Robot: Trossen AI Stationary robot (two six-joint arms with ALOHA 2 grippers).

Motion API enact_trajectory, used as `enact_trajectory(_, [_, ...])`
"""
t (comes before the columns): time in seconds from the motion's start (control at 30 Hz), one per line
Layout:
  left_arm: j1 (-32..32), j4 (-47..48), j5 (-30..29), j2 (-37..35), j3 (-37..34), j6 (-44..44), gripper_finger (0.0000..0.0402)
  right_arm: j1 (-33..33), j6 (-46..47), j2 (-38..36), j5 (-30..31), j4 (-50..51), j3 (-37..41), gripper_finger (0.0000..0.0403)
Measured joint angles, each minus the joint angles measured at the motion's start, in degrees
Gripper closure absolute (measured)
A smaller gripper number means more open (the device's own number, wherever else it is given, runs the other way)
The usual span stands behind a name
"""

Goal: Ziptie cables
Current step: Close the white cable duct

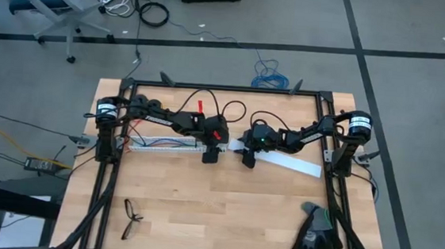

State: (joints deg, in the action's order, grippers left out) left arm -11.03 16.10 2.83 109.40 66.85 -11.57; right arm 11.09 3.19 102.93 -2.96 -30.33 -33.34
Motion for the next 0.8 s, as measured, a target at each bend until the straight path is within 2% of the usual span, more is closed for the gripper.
enact_trajectory(0.37, [0.0, -0.05, 0.01, 0.0, 0.0, -0.22, 0.0183, -0.07, 0.43, -1.03, -0.53, -0.48, 0.14, 0.0191])
enact_trajectory(0.63, [0.0, -0.05, 0.0, 0.0, 0.0, -0.26, 0.0183, -0.11, -0.19, -6.13, -1.8, 2.37, 0.28, 0.0216])
enact_trajectory(0.8, [-0.02, -0.07, 0.0, 0.0, 0.0, -0.28, 0.0183, -1.0, 0.18, -6.33, -1.8, 3.46, 0.28, 0.0233])
